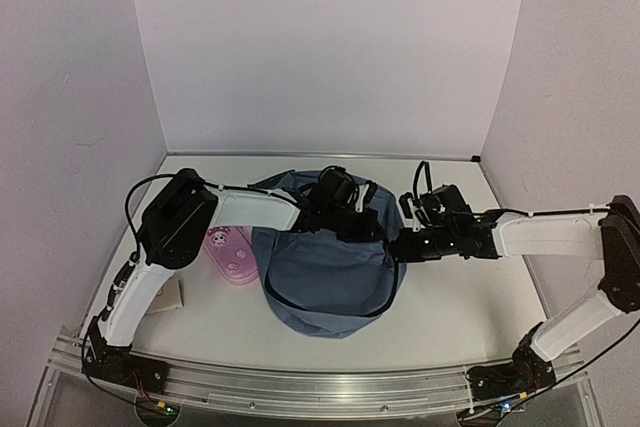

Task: Pack the student bag
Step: Unzip the student bag at the center of the board.

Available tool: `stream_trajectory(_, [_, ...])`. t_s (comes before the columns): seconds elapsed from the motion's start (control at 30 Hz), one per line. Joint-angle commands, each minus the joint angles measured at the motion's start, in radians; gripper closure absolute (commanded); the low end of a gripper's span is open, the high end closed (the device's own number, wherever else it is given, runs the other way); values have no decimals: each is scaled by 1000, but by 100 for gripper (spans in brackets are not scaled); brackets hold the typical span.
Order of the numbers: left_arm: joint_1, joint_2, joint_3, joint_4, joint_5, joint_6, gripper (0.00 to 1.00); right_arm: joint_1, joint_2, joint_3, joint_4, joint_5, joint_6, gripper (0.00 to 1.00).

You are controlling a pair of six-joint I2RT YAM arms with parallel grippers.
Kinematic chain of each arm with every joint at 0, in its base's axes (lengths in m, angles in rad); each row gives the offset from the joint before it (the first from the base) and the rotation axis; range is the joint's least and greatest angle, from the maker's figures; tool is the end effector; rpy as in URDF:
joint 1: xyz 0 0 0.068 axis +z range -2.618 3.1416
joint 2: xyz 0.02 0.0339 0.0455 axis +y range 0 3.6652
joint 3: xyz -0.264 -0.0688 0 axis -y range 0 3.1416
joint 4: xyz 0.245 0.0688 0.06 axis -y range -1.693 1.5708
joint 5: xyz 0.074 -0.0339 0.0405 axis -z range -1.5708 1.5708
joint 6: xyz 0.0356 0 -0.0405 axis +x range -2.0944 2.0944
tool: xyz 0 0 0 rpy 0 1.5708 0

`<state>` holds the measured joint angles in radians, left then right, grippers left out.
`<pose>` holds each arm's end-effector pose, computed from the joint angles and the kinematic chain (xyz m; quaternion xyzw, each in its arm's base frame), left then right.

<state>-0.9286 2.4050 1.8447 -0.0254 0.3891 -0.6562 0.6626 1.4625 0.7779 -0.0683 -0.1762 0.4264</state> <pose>0.3151 -0.4438 0.1524 0.2080 0.8441 -0.4500 0.2045 0.2317 0.1887 0.1929 -0.1424 0.9035 0.2742 0.2970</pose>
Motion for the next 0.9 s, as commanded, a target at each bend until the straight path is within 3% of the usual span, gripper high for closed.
stream_trajectory(0.0, [32, -9, -12, 9, -41, -37, 100, 32, -96, -59, 5, -76, 51, 100])
stream_trajectory(0.47, [44, 4, 5, 21, -43, -48, 100, 131, -243, -175, 61, -183, 214, 100])
stream_trajectory(0.87, [52, 20, 35, 21, -58, -60, 100, 307, -280, -214, 198, -202, 392, 100])
